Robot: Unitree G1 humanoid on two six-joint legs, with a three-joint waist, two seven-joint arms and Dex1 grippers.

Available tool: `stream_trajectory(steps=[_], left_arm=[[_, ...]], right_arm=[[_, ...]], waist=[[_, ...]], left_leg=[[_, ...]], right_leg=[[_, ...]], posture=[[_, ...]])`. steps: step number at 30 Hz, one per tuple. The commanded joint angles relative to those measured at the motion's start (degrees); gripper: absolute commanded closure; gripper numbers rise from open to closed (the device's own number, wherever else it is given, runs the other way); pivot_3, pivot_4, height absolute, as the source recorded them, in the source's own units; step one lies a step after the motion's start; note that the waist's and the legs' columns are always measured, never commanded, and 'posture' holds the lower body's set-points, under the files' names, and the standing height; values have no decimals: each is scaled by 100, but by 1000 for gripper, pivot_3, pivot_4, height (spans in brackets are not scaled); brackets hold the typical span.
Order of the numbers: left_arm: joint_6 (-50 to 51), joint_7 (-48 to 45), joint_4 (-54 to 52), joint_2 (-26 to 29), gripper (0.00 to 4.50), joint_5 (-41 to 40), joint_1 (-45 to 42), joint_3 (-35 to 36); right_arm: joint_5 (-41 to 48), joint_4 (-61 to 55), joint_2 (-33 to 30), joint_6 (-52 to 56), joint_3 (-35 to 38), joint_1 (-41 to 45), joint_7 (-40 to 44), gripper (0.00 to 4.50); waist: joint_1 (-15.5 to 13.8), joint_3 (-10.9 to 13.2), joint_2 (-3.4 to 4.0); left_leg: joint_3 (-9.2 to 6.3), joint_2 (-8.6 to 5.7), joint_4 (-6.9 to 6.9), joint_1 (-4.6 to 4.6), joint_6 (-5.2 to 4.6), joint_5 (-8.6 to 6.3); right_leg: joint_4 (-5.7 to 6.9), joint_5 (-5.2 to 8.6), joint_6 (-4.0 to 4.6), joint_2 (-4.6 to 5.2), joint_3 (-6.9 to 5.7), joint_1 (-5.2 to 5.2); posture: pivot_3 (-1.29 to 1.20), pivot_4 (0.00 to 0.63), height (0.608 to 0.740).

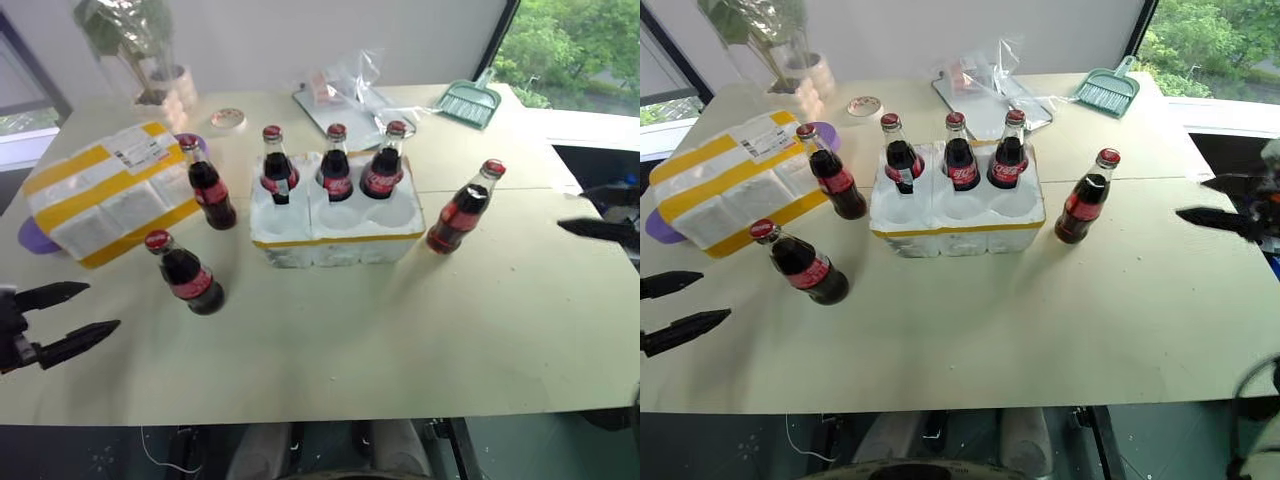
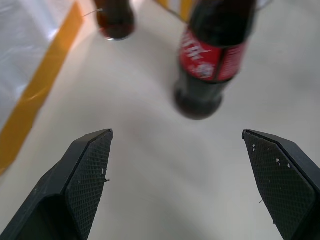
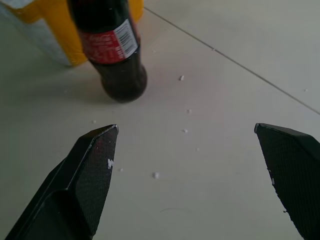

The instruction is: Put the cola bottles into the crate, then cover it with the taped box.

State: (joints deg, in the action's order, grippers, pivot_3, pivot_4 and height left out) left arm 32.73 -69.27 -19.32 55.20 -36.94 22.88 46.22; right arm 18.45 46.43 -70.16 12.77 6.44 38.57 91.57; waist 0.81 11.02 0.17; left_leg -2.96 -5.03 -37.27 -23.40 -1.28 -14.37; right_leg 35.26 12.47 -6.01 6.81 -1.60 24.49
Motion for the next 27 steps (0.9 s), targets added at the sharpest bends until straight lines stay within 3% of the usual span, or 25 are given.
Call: stream_trajectory(steps=[1,5,11,18,27], left_arm=[[-39,98,-147,44,156,-84,-373,-488],[-114,222,106,-4,156,18,-1000,-1119],[-382,266,619,29,156,311,-1595,-1728],[-478,267,1030,-127,156,303,-2214,-2250],[-331,239,1246,-340,156,248,-2743,-2796]], right_arm=[[1290,-1732,-386,867,188,-695,93,0],[2040,-3157,-521,1598,822,-1639,93,0],[2339,-4415,-403,2234,1746,-2513,-76,0],[2609,-5108,-258,2812,2299,-2762,-459,0],[2663,-5343,-171,3048,2382,-2760,-788,0]], waist=[[4,-8,15],[-3,-12,26],[-54,-12,25],[-153,-13,25],[-158,-13,20]], left_leg=[[1,0,-2,0,0,0],[1,3,-3,1,-2,1],[1,1,-2,-2,-4,2],[1,2,-4,-3,-3,1],[1,1,-6,-4,-5,3]], right_leg=[[1,0,0,1,1,1],[7,0,-1,-1,3,4],[5,-10,-19,0,2,6],[1,-9,-15,1,2,7],[0,-10,-17,2,2,4]], posture=[[0,150,738],[0,150,738],[0,150,738],[0,150,738],[0,150,738]])
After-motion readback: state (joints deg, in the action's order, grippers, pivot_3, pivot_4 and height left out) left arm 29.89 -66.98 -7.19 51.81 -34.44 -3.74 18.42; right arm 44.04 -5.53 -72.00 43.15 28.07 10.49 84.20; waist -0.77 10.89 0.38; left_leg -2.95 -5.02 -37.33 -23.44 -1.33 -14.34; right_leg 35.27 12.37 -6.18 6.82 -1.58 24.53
